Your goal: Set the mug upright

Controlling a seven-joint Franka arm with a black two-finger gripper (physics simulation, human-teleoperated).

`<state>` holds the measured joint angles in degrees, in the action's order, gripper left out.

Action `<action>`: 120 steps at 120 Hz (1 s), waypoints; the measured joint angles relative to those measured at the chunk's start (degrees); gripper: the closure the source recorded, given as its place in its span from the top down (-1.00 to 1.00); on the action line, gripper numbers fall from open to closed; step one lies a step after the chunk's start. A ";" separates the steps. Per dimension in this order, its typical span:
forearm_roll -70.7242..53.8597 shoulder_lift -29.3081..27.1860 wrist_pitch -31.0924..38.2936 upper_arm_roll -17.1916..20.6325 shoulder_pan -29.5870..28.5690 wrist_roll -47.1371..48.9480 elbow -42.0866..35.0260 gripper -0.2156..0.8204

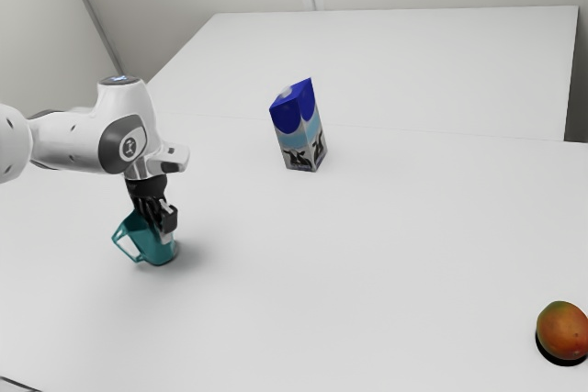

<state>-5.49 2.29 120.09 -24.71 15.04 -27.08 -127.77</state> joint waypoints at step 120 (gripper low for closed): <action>0.14 -2.18 -15.41 0.69 0.07 1.34 28.56 0.58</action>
<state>-5.36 0.11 104.68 -24.01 15.12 -25.74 -99.21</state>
